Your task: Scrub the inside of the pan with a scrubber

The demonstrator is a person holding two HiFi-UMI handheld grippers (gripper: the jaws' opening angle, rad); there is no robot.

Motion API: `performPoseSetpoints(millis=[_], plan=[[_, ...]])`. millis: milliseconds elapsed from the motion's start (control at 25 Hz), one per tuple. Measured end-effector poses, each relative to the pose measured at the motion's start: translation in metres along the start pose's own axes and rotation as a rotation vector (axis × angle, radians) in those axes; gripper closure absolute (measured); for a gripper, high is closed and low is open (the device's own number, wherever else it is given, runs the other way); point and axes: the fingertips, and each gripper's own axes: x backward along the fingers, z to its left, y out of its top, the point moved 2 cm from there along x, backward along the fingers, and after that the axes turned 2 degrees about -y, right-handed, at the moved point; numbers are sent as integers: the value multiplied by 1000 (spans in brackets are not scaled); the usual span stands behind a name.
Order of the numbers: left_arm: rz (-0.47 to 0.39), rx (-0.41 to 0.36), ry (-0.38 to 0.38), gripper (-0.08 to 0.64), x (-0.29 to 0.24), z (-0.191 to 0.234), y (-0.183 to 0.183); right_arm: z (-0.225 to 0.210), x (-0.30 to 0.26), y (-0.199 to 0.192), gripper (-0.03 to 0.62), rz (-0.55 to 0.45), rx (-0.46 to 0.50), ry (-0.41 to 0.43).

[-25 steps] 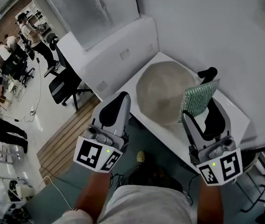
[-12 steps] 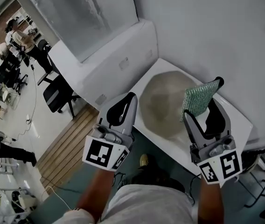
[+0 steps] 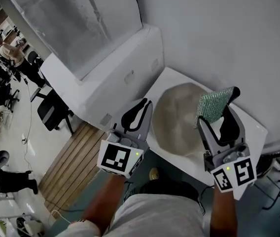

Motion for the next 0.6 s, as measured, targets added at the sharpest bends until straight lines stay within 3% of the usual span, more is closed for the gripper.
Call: performPoseSetpoints(millis=[120,600], plan=[[48,-6,-50,455,-14,4,-15,0,-6,-10,288,31,5,-31],[312,-8,-106,417,-53,5,-82,-21,-22,-49,288,172,11,-90]])
